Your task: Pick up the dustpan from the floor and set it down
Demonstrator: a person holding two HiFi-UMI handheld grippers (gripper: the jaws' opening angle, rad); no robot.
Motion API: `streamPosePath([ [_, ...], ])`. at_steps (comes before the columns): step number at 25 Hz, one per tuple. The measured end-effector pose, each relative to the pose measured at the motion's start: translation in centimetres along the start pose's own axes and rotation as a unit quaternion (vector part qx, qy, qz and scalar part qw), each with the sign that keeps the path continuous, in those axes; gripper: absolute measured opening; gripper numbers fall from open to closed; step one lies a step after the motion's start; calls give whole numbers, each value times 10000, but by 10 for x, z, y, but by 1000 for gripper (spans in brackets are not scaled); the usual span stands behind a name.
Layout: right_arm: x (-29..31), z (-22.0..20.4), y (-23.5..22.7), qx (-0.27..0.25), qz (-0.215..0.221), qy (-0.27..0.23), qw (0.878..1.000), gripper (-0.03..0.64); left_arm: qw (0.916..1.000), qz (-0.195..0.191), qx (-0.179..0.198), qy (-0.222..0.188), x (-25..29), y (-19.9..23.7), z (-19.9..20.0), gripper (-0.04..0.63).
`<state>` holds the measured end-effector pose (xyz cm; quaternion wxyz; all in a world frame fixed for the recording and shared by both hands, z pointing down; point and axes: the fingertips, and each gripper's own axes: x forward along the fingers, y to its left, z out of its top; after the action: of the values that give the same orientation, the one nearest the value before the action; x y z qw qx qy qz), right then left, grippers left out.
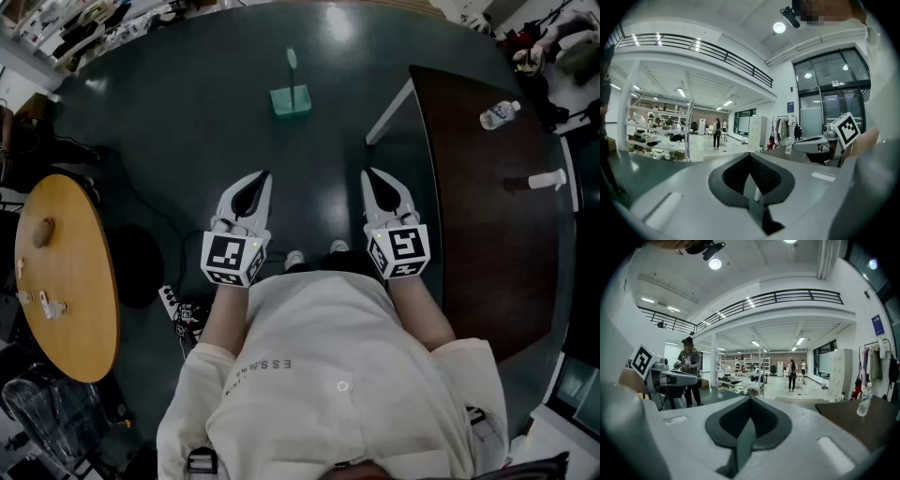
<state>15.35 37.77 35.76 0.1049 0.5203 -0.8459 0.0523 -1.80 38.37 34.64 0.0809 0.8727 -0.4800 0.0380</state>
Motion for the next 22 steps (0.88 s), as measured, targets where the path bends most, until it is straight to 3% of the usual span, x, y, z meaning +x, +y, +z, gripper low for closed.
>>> streamPosePath([
  [11,21,-5,9,39,154,158,9997,-11,9999,25,-119,100,5,20,-6,12],
  [22,54,-5,19,301,-26,190,9994,-9,9996,76,-240,151,3,64,-14,12],
])
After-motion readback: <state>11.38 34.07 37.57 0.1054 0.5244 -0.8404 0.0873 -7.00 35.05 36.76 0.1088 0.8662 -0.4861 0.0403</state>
